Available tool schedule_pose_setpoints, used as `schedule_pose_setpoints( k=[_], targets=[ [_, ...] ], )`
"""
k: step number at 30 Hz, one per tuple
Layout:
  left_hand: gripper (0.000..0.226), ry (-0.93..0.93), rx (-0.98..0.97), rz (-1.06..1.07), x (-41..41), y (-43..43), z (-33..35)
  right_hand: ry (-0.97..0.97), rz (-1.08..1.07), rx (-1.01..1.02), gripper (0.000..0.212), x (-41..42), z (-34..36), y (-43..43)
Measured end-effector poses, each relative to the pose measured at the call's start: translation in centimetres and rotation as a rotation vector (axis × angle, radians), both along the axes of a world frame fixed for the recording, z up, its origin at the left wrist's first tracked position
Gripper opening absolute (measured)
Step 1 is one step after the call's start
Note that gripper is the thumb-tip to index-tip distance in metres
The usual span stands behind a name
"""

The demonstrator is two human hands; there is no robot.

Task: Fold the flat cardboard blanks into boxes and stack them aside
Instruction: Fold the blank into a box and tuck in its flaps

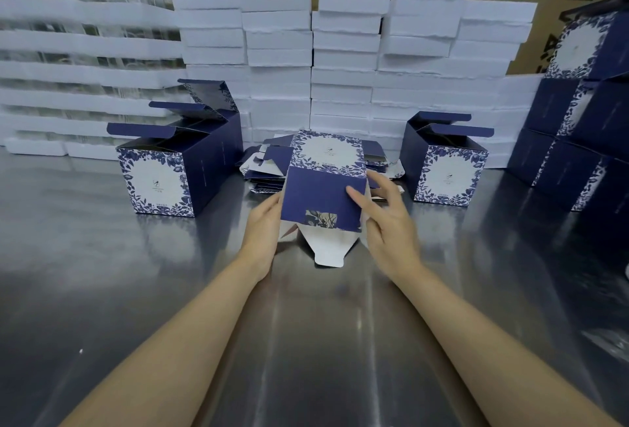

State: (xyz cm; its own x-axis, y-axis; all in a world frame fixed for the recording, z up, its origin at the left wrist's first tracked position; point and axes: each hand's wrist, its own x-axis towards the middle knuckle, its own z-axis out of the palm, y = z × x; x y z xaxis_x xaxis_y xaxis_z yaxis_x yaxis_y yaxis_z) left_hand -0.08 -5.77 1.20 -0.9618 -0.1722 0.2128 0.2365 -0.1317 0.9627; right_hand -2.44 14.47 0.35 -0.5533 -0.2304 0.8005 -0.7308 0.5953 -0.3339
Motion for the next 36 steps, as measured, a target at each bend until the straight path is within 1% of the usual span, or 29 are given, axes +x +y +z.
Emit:
schedule_pose_setpoints(
  k=[3,6,7,10,12,14,17,19,23,26,29,31,33,36],
  targets=[
    [0.020,0.038,-0.065,-0.016,0.3,0.2,0.0,-0.037,0.012,-0.124,0.048,0.1,-0.1,0.2],
    [0.025,0.105,-0.158,-0.029,0.6,0.5,0.0,-0.068,-0.062,-0.157,0.036,0.1,0.0,0.3],
    [0.027,0.109,-0.169,-0.031,0.7,0.5,-0.1,-0.080,-0.088,-0.151,0.039,0.0,0.0,0.3],
    [0.034,0.099,-0.186,-0.019,0.6,0.6,-0.2,-0.128,-0.143,-0.133,0.062,-0.3,0.1,0.2],
    [0.033,0.073,-0.196,0.000,0.3,0.5,-0.4,-0.138,-0.157,-0.125,0.066,-0.4,0.0,0.2],
    [0.027,0.057,-0.208,0.022,-0.1,0.5,-0.6,-0.157,-0.140,-0.146,0.065,-0.6,-0.1,0.3],
    [0.034,0.096,-0.224,0.044,-0.3,0.6,-0.8,-0.189,-0.104,-0.205,0.063,-0.8,-0.3,0.4],
    [0.034,0.136,-0.238,0.061,-0.2,0.6,-0.8,-0.204,-0.090,-0.225,0.063,-0.9,-0.2,0.4],
    [0.029,0.189,-0.316,0.179,0.1,0.4,-0.7,-0.209,0.003,-0.249,0.061,-0.7,-0.1,0.3],
    [0.029,0.191,-0.357,0.263,0.3,0.5,-0.4,-0.190,0.020,-0.254,0.059,-0.5,-0.2,0.2],
    [0.032,0.178,-0.304,0.314,0.4,0.5,-0.1,-0.179,0.030,-0.245,0.054,-0.3,-0.1,0.1],
    [0.033,0.151,-0.264,0.346,0.3,0.3,-0.1,-0.235,0.111,-0.290,0.050,-0.1,0.0,-0.2],
    [0.033,0.124,-0.248,0.388,0.2,0.1,-0.2,-0.267,0.171,-0.318,0.053,-0.1,0.0,-0.2],
    [0.030,0.125,-0.277,0.438,0.3,0.1,-0.2,-0.270,0.190,-0.308,0.059,-0.2,-0.2,-0.2]
  ],
)
